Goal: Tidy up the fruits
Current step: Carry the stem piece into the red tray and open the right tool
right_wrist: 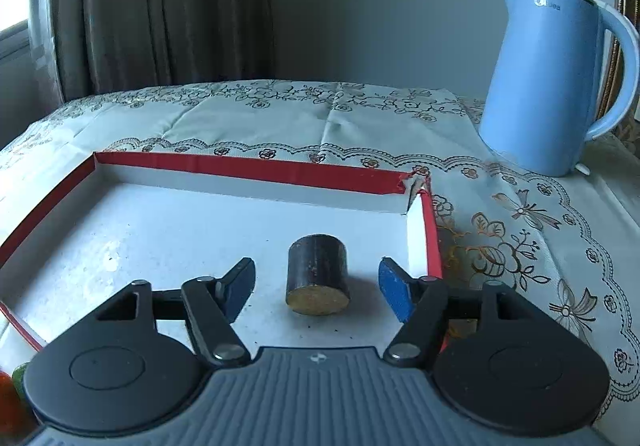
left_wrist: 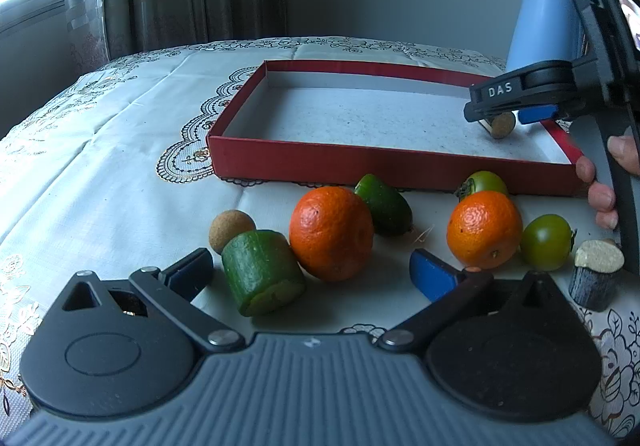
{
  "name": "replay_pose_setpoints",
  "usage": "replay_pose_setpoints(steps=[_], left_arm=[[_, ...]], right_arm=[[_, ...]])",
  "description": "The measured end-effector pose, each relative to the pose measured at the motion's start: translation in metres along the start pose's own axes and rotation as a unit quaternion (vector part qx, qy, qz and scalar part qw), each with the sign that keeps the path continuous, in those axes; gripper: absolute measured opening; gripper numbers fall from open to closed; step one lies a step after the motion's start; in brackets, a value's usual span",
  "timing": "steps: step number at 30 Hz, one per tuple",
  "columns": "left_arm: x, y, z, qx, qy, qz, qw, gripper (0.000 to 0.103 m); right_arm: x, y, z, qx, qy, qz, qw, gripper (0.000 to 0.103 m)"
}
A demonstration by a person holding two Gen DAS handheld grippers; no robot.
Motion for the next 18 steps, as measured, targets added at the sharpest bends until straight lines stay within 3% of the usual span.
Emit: replay_pose_setpoints(steps=[2, 8, 11, 18], left_arm=[[0.000, 0.000, 0.000, 0.000, 0.000, 0.000, 1.0000, 0.103], [0.000, 0.000, 0.000, 0.000, 0.000, 0.000, 1.0000, 0.103], [0.000, 0.000, 0.000, 0.000, 0.000, 0.000, 1.0000, 0.103], [0.000, 0.000, 0.000, 0.000, -0.001, 0.000, 1.0000, 0.103]], right_arm=[[0.004, -0.005, -0.001, 0.006, 0.007, -0.002, 1.000, 0.076], [0.010, -0.034, -0.013, 0.024, 0.005, -0.011, 1.000, 0.077], [0.014, -0.055, -0.028, 0.034, 0.006, -0.015, 0.999, 0.083], [0.033, -0.088, -0.068, 0.055, 0.040, -0.049, 0.996, 0.087]])
Point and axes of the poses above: each gripper's, at about its wrist camera, not at the fingertips, and y roughly the way its jaws point, x to its right, z to its top, the point moved 3 cm from there along y, roughly the way its jaws point, and after that the axes turned 7 degrees about -y, right-handed, at the moved point
